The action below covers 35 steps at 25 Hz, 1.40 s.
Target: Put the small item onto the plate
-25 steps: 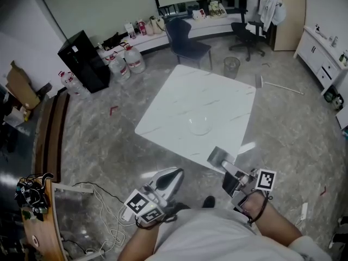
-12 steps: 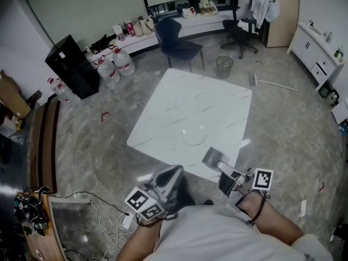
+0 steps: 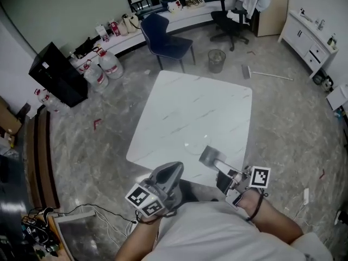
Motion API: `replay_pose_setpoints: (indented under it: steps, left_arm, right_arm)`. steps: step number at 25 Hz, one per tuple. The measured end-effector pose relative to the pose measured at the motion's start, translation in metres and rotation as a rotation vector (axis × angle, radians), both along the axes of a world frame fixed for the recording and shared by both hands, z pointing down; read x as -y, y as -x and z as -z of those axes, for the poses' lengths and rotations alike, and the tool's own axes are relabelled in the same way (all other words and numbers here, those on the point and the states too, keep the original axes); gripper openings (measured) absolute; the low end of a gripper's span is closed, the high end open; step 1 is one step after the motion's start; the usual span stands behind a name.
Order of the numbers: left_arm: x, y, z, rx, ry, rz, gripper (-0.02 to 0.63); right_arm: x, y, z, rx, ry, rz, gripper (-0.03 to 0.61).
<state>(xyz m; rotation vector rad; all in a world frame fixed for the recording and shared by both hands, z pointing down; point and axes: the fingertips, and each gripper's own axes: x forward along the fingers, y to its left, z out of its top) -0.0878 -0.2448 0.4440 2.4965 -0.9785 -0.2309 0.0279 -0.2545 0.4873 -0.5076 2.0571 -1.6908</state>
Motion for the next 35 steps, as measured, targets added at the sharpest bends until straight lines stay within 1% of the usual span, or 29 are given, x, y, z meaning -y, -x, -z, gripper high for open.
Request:
replay_pose_setpoints:
  steps: [4,9,13,19,21,23,29,35]
  left_arm:
    - [0.028,0.019,-0.001,0.01,-0.006,-0.044,0.005]
    - [0.058,0.045,0.0,-0.008,-0.011,-0.1,0.005]
    - [0.075,0.054,-0.013,-0.006,-0.012,-0.161,0.005]
    - [0.092,0.053,-0.028,-0.014,0.02,-0.197,0.005]
    - [0.095,0.051,-0.032,-0.012,0.029,-0.202,0.005]
    - [0.097,0.049,-0.035,-0.004,0.035,-0.199,0.005]
    - [0.103,0.047,-0.031,0.015,0.045,-0.156,0.005]
    - [0.112,0.052,-0.044,0.027,0.071,-0.119,0.005]
  right_arm:
    - [0.028,0.018,-0.013,-0.019,0.021,-0.053,0.074]
    - [0.056,0.036,-0.032,-0.066,0.062,-0.118,0.074]
    - [0.071,0.044,-0.048,-0.104,0.062,-0.163,0.074]
    - [0.089,0.046,-0.085,-0.152,0.111,-0.188,0.074]
    - [0.098,0.043,-0.106,-0.175,0.13,-0.187,0.074]
    - [0.106,0.04,-0.13,-0.196,0.167,-0.179,0.074]
    - [0.123,0.033,-0.187,-0.229,0.283,-0.147,0.074]
    - [0.143,0.041,-0.239,-0.246,0.317,-0.107,0.074]
